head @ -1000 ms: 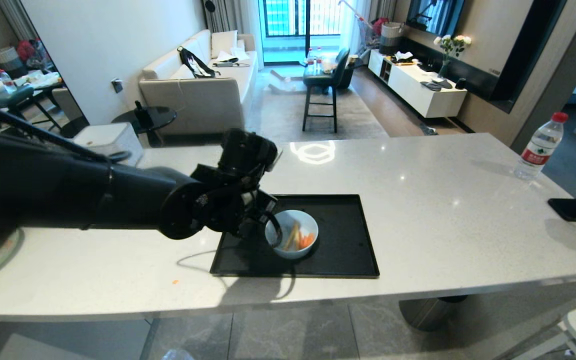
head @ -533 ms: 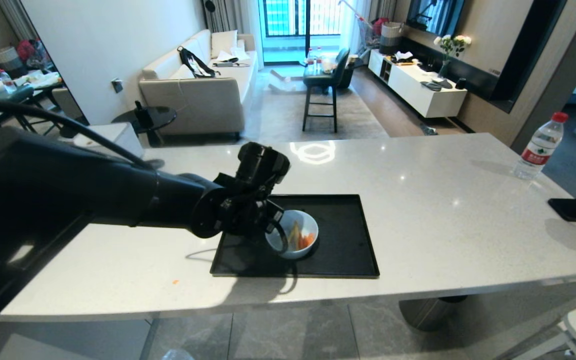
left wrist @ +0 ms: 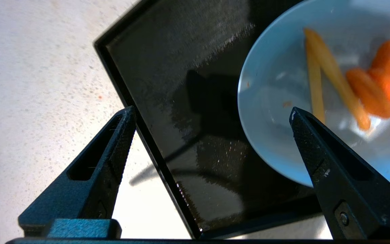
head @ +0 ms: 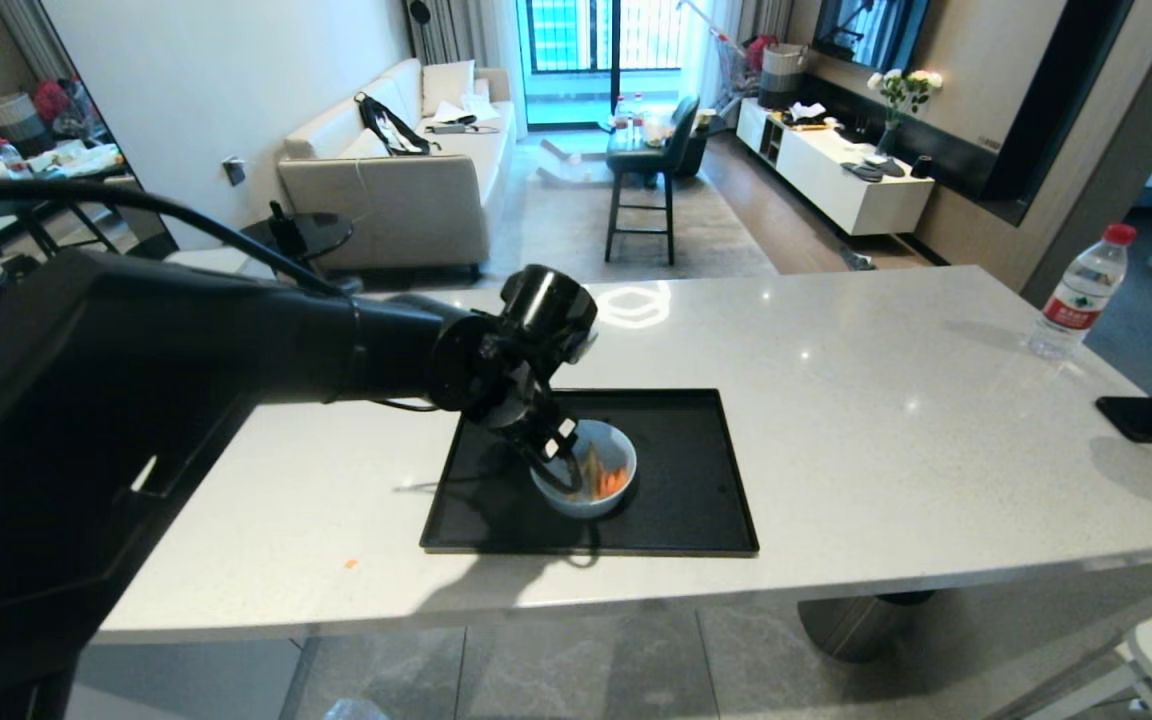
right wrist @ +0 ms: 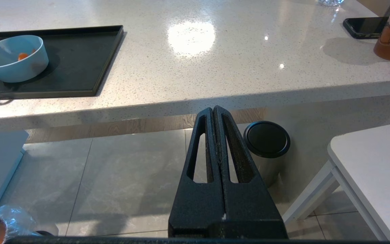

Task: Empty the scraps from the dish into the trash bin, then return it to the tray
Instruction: Pick up the bowl with leftover food

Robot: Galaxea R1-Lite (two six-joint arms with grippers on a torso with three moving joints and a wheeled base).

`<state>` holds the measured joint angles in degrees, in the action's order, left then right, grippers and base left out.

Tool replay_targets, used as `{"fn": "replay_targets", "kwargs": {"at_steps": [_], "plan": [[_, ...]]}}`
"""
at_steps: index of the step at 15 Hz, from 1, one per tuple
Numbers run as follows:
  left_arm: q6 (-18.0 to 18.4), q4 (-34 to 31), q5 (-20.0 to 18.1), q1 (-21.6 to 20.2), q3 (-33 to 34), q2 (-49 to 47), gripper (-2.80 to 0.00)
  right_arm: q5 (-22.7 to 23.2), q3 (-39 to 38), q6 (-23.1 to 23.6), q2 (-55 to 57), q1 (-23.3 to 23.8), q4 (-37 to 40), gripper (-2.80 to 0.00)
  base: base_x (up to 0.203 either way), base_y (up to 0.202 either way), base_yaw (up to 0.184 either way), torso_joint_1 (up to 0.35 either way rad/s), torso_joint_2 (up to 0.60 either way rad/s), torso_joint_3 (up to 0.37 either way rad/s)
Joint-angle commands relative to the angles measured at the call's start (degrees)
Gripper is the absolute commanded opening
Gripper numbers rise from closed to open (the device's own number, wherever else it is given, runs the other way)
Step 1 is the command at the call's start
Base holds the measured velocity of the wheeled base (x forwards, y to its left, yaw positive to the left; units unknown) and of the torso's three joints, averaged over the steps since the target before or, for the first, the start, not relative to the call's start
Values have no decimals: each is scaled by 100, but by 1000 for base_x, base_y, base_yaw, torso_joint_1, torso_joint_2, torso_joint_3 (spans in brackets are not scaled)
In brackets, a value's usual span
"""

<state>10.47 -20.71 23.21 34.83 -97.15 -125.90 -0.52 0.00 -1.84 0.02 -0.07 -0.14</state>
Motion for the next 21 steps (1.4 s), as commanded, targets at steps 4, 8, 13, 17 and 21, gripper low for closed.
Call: {"fn": "replay_targets", "kwargs": {"at_steps": [4,8,13,17,21], "plan": [[198,-434,-291,-317,-323,-284,0,0,0,0,-2,-1,-4,-280,0,0,0,0,0,0],[317,-434,-353,-417,-484,-489,0,0,0,0,-2,-1,-4,-280,0,0,0,0,0,0],[482,-680,-430,-495,-472,-523,0,0,0,0,-2,-1,-4,-280,0,0,0,0,0,0],[482,-759,-581,-489,-437,-530,0,0,0,0,-2,-1,-4,-280,0,0,0,0,0,0],[474,-763,-596,-371,-437,-532,0,0,0,0,-2,-1,-4,-280,0,0,0,0,0,0]]}}
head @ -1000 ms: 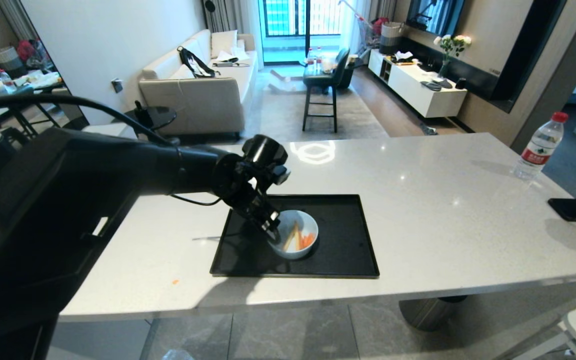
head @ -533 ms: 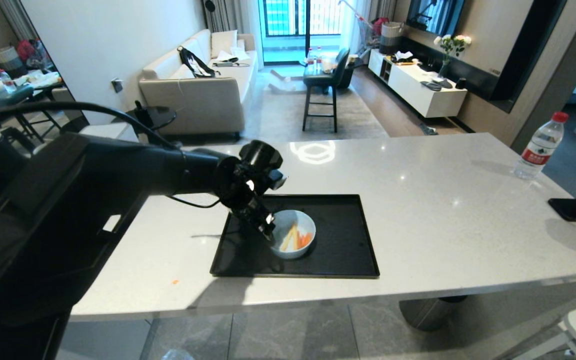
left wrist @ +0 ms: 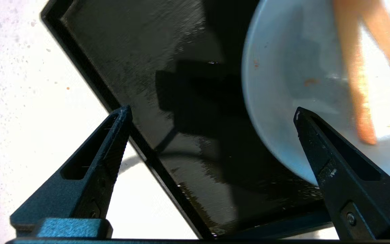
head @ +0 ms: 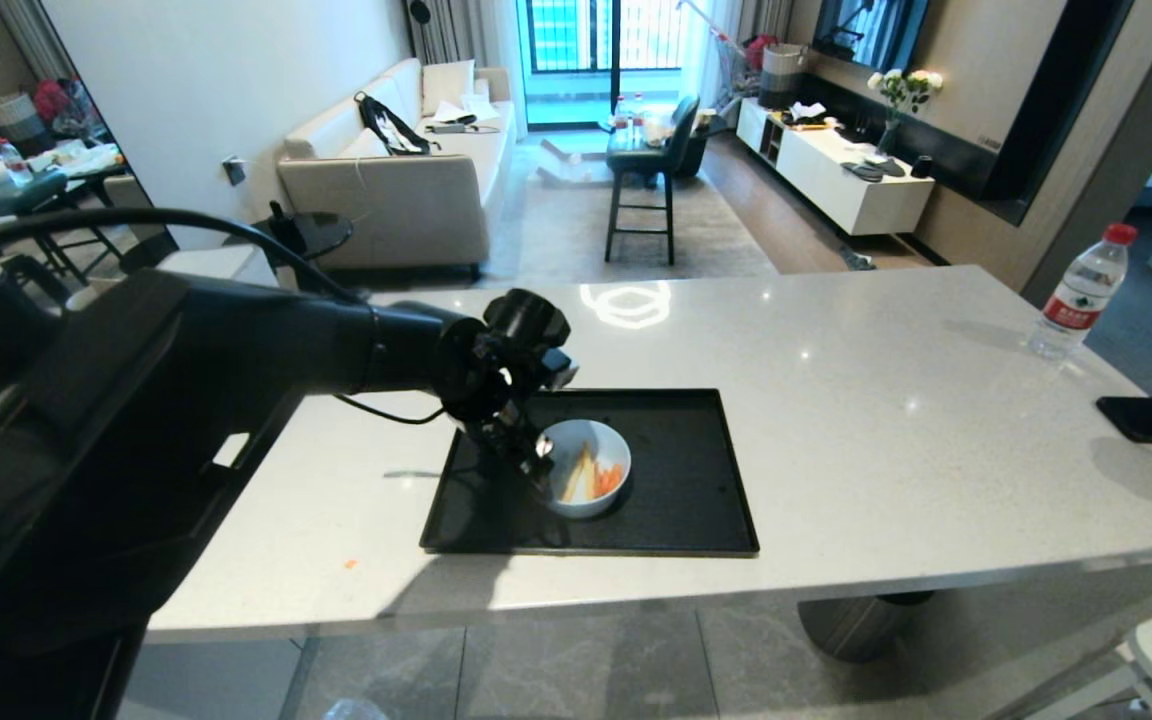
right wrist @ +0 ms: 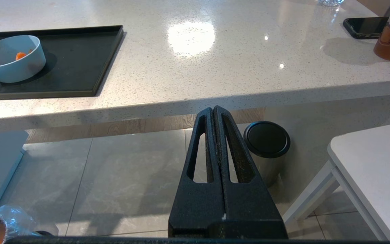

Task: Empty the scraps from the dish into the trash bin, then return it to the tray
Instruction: Pick up the bowl with leftover food

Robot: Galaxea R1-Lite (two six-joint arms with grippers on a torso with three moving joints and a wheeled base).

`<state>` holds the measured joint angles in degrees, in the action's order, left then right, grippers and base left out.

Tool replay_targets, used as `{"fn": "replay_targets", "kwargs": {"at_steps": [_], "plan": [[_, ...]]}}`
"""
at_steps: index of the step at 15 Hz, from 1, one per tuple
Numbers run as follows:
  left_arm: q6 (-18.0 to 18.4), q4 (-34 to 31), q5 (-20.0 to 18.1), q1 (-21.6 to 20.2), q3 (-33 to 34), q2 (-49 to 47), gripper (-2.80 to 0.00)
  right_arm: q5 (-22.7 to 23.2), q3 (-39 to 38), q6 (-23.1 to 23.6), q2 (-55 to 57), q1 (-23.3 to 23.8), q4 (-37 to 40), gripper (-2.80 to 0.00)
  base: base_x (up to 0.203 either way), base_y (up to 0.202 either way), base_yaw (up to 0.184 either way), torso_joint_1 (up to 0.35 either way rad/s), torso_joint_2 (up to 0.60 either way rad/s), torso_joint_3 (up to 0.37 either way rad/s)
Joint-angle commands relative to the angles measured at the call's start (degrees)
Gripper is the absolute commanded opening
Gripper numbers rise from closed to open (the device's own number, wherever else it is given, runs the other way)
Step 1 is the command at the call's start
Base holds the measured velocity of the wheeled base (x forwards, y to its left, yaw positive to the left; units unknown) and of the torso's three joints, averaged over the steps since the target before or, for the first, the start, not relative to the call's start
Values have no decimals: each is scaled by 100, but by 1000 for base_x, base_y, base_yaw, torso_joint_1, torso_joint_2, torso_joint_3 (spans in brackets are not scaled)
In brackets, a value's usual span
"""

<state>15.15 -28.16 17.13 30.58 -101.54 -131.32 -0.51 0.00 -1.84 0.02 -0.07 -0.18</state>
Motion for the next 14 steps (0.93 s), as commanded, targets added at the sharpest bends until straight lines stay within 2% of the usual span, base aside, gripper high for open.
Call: {"fn": "replay_targets", "kwargs": {"at_steps": [1,11,12,14], "plan": [[5,-40,10,90,2,6,0,-1,0,0,-2,-1,0,-280,0,0,0,0,0,0],[-4,-5,-183,142,-51,-184,0,-1,0,0,-2,-1,0,-280,0,0,0,0,0,0],[-4,-5,-183,133,-51,-193,-280,-1,0,0,-2,-1,0,-280,0,0,0,0,0,0],[-12,-5,-183,124,-42,-187,-280,-1,0,0,-2,-1,0,-280,0,0,0,0,0,0]]}}
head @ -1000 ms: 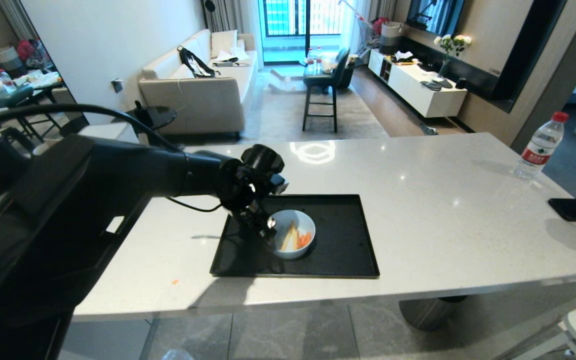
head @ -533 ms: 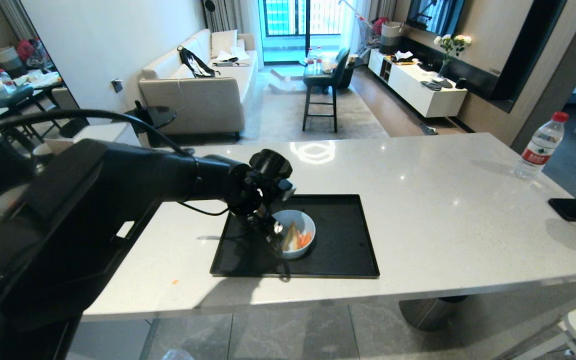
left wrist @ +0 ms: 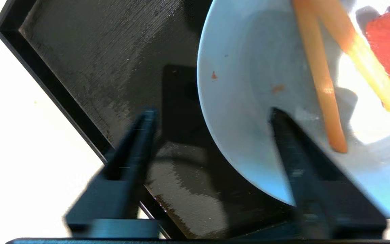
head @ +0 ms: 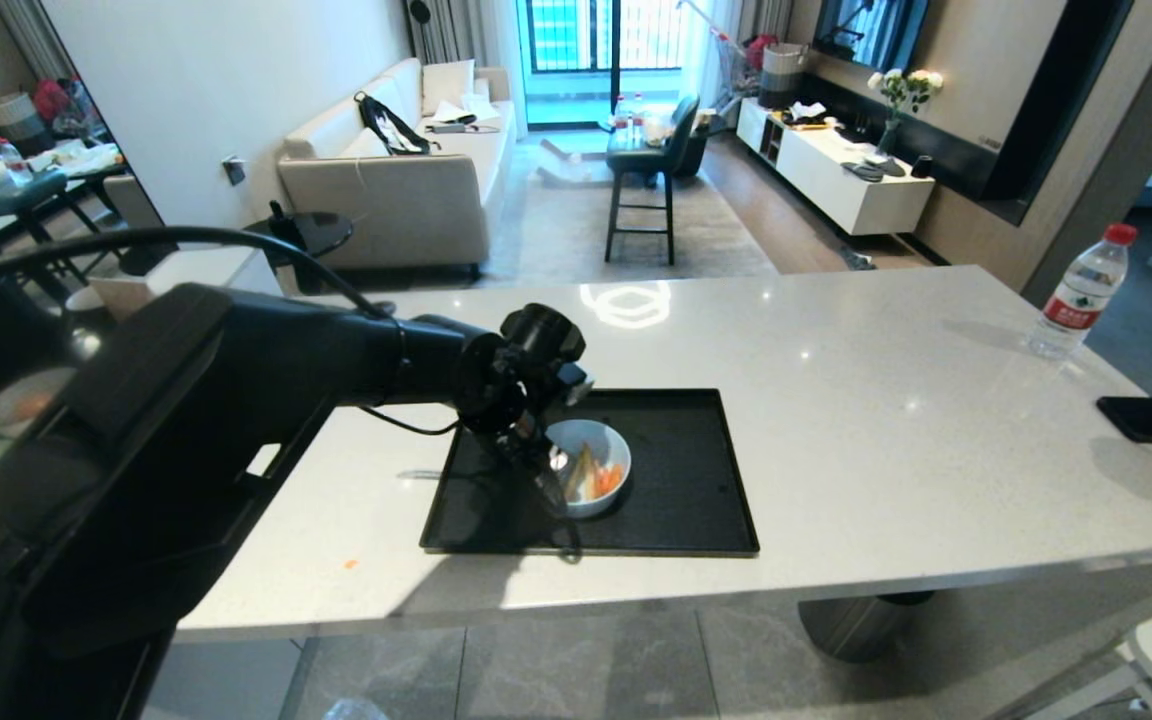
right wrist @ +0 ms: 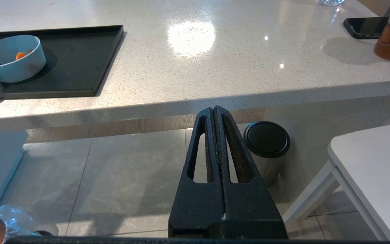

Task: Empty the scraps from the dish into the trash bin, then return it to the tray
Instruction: Pick up the bowl with leftover food

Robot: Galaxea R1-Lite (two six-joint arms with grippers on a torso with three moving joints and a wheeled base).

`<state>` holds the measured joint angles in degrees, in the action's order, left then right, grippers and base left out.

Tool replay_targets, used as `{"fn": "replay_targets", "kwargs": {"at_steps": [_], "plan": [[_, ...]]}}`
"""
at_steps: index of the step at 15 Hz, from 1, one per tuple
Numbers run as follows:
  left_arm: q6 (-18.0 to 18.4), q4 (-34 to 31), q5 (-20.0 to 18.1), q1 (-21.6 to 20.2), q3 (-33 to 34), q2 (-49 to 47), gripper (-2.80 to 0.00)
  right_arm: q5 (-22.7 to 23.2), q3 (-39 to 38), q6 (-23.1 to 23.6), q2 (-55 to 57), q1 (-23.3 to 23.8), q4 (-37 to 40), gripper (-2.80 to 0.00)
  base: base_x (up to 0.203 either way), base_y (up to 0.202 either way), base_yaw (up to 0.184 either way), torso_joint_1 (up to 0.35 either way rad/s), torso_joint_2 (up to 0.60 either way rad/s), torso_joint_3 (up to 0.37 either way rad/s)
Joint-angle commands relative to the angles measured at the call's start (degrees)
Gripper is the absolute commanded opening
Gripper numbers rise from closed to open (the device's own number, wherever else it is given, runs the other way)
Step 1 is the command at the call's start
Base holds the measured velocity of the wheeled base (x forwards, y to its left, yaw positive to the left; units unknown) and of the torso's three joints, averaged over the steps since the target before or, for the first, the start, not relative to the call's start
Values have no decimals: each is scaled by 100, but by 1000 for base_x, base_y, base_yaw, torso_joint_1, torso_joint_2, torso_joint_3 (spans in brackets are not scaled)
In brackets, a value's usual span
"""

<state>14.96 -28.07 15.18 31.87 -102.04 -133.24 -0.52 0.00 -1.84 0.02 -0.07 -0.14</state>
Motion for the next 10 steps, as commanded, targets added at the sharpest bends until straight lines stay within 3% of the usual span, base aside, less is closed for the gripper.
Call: {"fn": "replay_targets", "kwargs": {"at_steps": [1,4,10], "plan": [[-15,-14,12,-14,8,9,-280,-1,0,0,-2,-1,-4,-280,0,0,0,0,0,0],[-95,-23,12,-23,51,26,-280,-1,7,0,-2,-1,-4,-280,0,0,0,0,0,0],[-611,-31,20,21,275,164,-280,-1,0,0,-2,-1,-4,-280,0,0,0,0,0,0]]}}
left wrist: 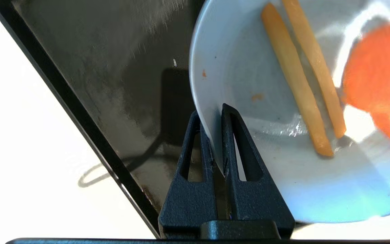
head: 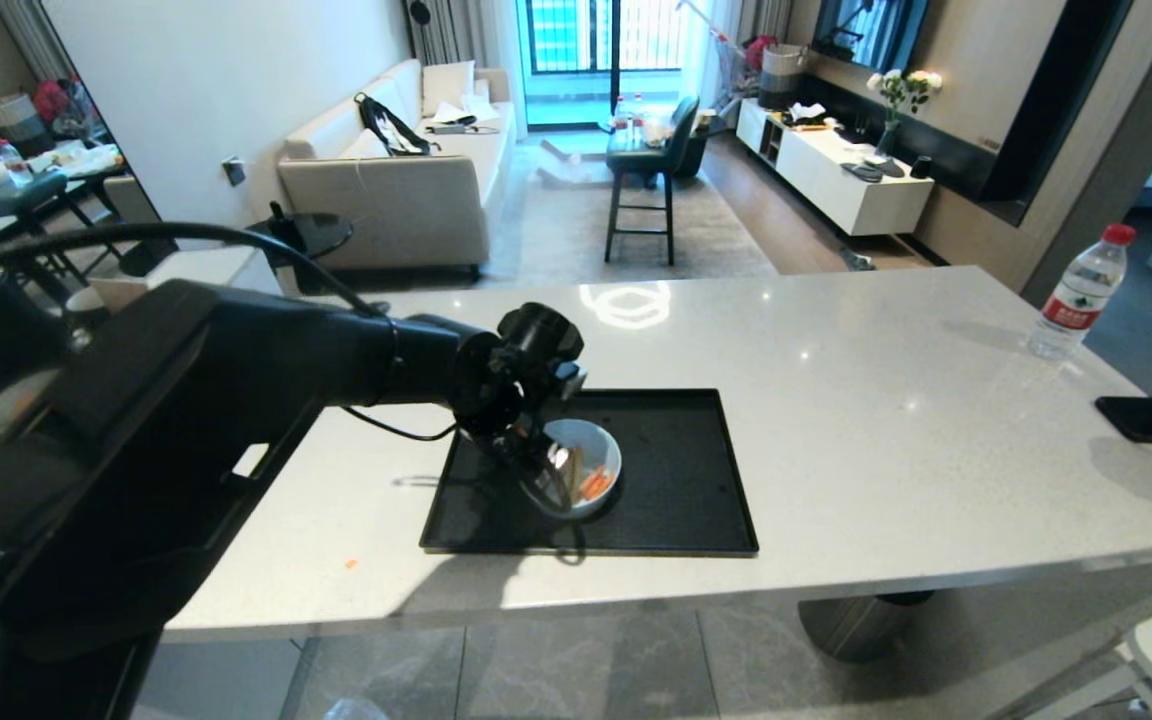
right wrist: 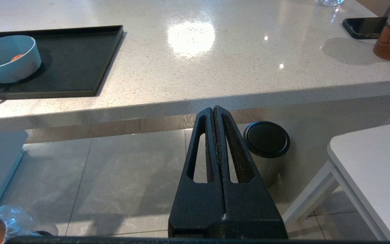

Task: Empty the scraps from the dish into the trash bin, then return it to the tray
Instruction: Pick up the bowl with leftover food

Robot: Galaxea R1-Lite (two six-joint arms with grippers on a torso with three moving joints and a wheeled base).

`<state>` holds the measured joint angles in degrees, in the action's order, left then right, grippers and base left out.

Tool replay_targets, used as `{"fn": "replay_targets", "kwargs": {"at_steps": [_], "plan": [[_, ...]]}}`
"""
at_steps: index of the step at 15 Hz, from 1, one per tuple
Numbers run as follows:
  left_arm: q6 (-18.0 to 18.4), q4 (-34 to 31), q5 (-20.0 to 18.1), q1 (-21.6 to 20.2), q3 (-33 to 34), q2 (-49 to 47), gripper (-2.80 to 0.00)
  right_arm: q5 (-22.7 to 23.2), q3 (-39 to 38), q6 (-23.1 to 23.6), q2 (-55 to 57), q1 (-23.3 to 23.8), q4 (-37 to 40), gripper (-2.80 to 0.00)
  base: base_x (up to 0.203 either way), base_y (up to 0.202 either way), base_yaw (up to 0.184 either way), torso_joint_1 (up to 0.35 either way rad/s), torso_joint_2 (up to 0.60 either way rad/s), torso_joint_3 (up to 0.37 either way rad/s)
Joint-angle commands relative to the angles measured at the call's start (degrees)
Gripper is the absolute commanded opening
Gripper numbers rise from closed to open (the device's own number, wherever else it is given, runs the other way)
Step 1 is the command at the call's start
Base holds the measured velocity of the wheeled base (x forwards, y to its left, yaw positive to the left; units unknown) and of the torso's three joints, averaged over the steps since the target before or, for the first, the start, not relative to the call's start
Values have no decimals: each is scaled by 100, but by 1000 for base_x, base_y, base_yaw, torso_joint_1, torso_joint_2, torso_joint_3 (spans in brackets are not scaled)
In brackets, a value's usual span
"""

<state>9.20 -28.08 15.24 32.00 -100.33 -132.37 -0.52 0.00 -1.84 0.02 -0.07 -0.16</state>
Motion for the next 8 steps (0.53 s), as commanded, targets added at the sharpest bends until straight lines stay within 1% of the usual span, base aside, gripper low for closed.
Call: {"fn": "replay_targets", "kwargs": {"at_steps": [1,4,8], "plan": [[-63,-31,14,8,176,122,-280,0,7,0,-2,-1,-2,-280,0,0,0,0,0,0],[-297,0,5,8,286,195,-280,0,1,-1,-2,-1,-2,-280,0,0,0,0,0,0],[-322,13,37,-25,239,286,-280,0,0,0,-2,-1,-2,-280,0,0,0,0,0,0]]}}
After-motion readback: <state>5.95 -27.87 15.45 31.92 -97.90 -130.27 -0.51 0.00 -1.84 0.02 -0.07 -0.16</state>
